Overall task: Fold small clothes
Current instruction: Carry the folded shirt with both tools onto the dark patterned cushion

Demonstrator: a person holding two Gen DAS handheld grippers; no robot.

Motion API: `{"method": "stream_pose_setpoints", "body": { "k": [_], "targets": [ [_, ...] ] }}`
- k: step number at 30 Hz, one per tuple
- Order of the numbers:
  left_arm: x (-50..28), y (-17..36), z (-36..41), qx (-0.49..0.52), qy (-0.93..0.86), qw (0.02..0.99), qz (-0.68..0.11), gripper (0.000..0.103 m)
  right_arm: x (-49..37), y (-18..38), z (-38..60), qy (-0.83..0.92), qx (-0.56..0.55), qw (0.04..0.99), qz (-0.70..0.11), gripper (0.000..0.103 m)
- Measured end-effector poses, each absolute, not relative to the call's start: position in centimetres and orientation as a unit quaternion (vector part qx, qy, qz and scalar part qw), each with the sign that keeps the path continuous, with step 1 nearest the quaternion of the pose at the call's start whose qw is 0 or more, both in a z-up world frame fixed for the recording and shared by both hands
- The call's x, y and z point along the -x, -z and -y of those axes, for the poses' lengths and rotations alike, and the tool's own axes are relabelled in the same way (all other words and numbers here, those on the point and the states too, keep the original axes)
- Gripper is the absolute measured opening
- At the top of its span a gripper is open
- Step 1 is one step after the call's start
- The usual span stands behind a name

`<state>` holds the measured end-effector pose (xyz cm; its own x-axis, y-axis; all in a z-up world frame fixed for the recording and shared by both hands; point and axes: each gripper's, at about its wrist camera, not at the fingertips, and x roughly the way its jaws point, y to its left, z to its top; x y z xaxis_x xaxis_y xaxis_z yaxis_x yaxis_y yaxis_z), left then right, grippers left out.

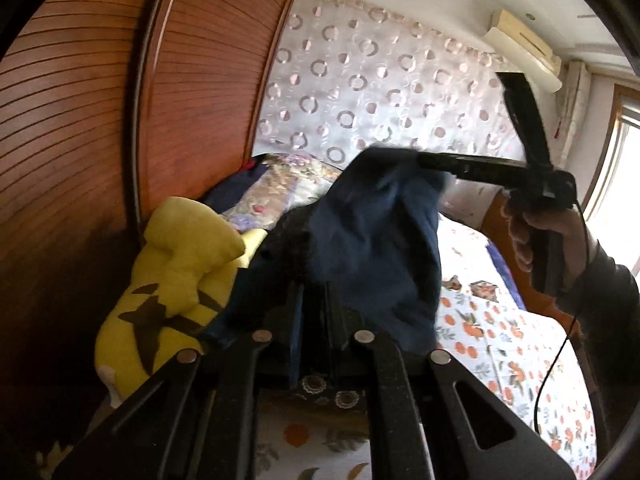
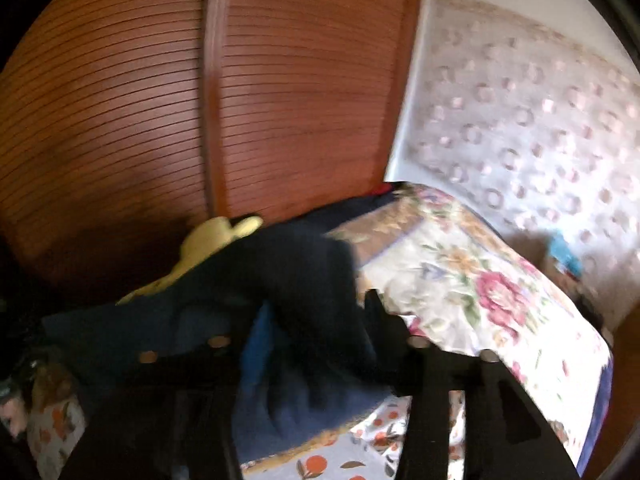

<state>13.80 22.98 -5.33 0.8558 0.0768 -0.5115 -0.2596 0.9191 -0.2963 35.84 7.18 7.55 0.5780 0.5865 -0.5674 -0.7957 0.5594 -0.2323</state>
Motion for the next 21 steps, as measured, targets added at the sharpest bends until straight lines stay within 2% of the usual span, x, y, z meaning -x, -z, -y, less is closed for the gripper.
{"method": "stream_pose_setpoints", "body": {
  "k": [5,11,14,15,17,18,19,21],
  "targets": [
    [-13.5,5.2,-22.8,0.167,-0.103,0.947,-0.253,0.010,-36.1,-7.6,-5.6,-0.382,0.203,0.883,-0.182,0.061],
    [-13.2,4.4,-22.1,0.146,-0.107,0.950,-0.254,0.012,-36.2,-3.9,-6.0,-0.434,0.184,0.851,-0.233,0.061],
    [-12.7,3.9,-21.9,0.136,-0.106,0.953,-0.250,0.031,-38.2,-0.9,-7.1,-0.431,0.185,0.839,-0.278,0.061],
    [-12.5,3.7,-21.7,0.132,-0.107,0.954,-0.246,0.043,-39.1,0.2,-7.7,-0.426,0.185,0.835,-0.294,0.061],
    [-12.2,3.3,-21.5,0.126,-0.108,0.956,-0.242,0.059,-41.1,1.4,-8.7,-0.415,0.193,0.836,-0.302,0.061],
    [-12.0,3.2,-21.4,0.122,-0.108,0.956,-0.242,0.075,-41.3,1.7,-8.7,-0.413,0.192,0.841,-0.293,0.061],
    [-11.7,3.0,-21.2,0.118,-0.107,0.958,-0.240,0.083,-41.4,1.7,-8.4,-0.414,0.186,0.844,-0.286,0.061],
    [-11.3,2.6,-20.7,0.108,-0.106,0.960,-0.236,0.086,-41.4,1.6,-8.0,-0.412,0.171,0.848,-0.286,0.061]
  ]
}}
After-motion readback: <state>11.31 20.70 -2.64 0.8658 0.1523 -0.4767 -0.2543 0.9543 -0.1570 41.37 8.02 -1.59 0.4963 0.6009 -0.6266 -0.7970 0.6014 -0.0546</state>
